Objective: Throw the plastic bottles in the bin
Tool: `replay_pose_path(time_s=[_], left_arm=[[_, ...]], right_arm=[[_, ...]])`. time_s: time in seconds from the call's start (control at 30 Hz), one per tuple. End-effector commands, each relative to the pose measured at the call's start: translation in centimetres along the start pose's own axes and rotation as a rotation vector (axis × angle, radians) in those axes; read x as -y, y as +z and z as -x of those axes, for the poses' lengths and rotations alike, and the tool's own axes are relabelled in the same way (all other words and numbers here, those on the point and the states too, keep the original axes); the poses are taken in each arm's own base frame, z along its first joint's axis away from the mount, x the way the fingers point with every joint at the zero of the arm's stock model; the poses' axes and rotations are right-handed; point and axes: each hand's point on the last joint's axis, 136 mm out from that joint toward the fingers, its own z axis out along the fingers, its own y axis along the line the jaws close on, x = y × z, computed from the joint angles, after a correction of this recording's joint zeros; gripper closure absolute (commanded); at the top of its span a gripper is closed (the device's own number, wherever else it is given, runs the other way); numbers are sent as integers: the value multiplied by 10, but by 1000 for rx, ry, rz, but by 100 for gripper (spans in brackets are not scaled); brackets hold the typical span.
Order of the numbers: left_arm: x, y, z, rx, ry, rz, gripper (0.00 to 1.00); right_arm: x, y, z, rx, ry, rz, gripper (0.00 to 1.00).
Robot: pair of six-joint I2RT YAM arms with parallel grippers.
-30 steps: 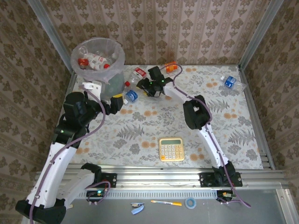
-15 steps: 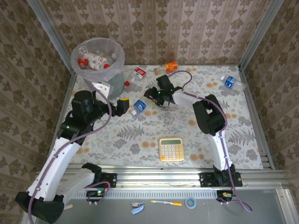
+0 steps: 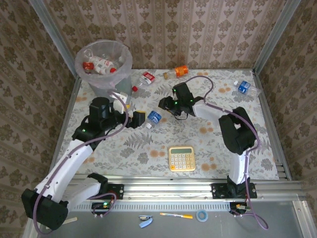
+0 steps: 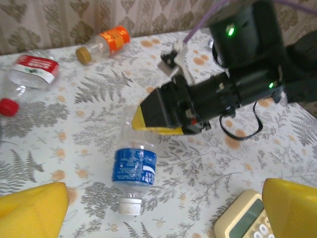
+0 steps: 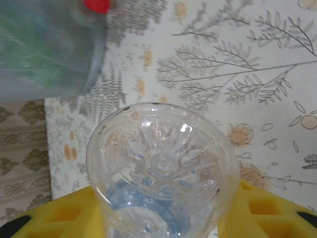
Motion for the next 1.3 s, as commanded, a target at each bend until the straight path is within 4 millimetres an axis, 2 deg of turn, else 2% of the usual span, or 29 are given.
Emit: replay_pose_path(time_s=[0.0,0.3,0.53,0.7,0.93,1.27], left_arm=[[11,13,-4,-7,-18,-56,0],[10,45,-21,-87,-46,-64,0],[7,61,-31,-151,-79,-81,1],[8,69,-33,-174,-90,-101,8],[2,75,-37,-184,-104,-105,21],[5,78,-33,-170,-107,-138,51]], right_arm=[[-20,-26,3,35,-60,39,66],[-51,-63,-3,41,-112,117,67],[-65,-75,-20,14,-141,162,67],[-76,-80,-35,-12,-177,187,67],[-83,-89,-45,-24,-194,214,67],[-87,-92,-54,-51,-208,237,64]])
